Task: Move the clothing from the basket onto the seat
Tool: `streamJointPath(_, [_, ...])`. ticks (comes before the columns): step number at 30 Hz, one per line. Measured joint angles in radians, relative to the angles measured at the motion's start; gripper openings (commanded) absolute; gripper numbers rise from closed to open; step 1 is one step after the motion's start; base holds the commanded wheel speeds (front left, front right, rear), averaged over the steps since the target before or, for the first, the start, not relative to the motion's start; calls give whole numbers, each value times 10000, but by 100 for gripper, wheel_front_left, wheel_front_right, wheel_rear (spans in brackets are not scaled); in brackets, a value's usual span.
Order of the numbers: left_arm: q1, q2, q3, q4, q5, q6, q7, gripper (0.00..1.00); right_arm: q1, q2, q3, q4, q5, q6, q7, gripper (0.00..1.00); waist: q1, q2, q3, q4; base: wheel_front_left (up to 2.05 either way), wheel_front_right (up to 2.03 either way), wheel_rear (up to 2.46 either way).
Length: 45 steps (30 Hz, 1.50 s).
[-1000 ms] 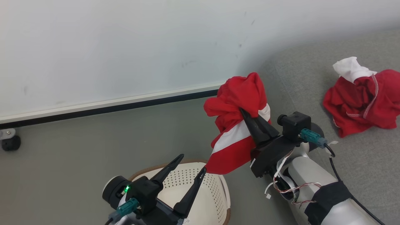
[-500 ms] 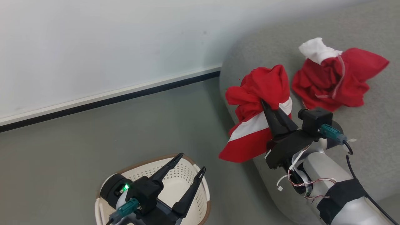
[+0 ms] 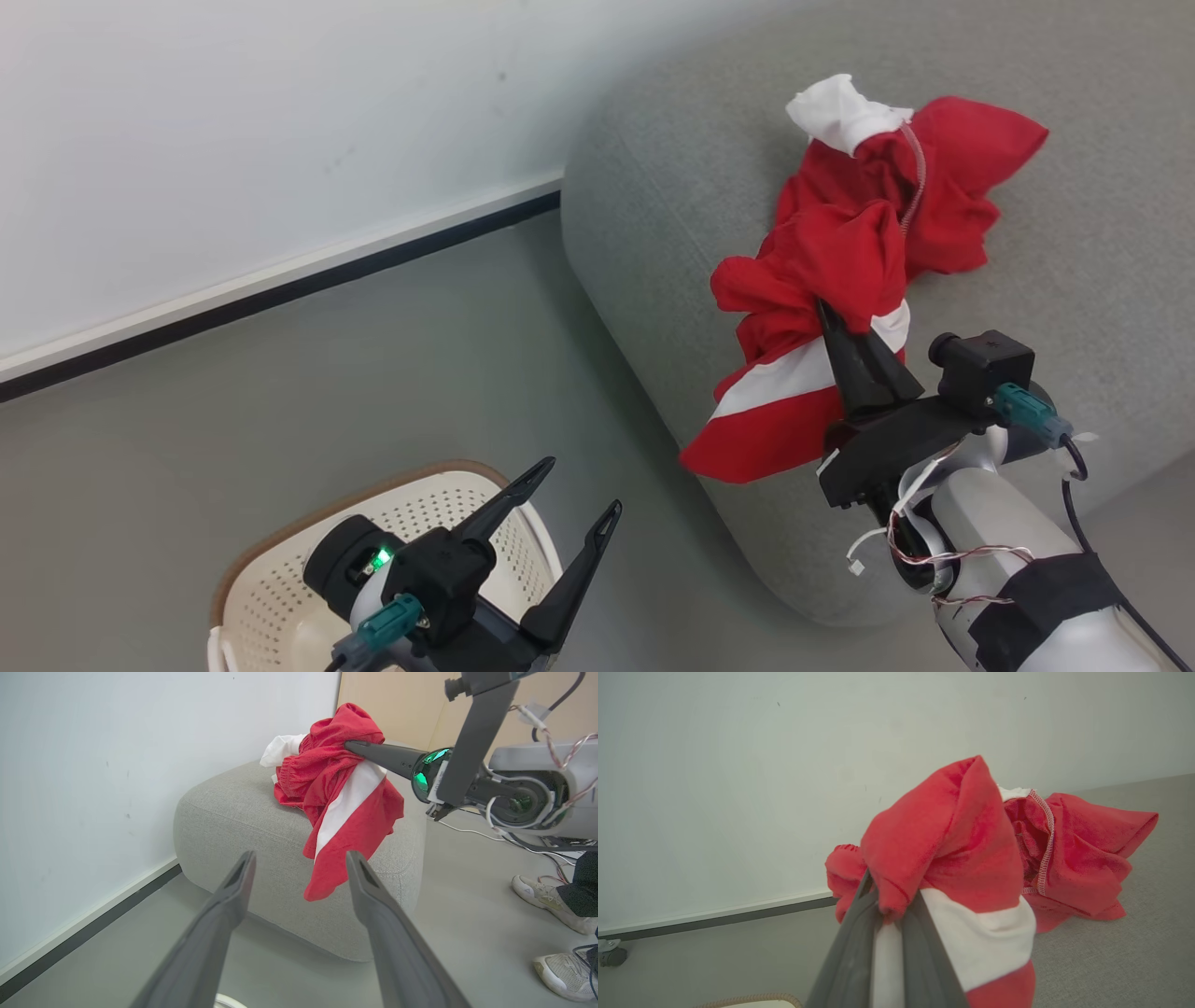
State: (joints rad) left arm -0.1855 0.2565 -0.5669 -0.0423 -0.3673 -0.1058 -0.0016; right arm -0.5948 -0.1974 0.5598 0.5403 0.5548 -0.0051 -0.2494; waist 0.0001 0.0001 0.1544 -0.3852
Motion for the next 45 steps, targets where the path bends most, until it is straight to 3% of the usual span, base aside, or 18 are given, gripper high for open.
streamJointPath(13, [-390,90,-188,-127,125,-12,240,100,81,-155,-729,-539,8,-224,0,0,0,0,535,-633,0,0,0])
streamJointPath(19, [-522,157,-215,-140,163,-13,267,100,-753,-293,-1152,-579,6,-274,0,0,0,0,697,-654,0,0,0])
streamJointPath(36, [-948,343,-566,-686,255,-100,531,100,-4194,-1987,-3327,468,52,-606,-75,0,-1,0,1657,-42,0,0,0])
streamJointPath(45, [-1348,596,-579,-1068,267,-104,677,100,-4900,-2232,-3624,1283,98,-665,-75,0,0,0,2519,415,0,0,0])
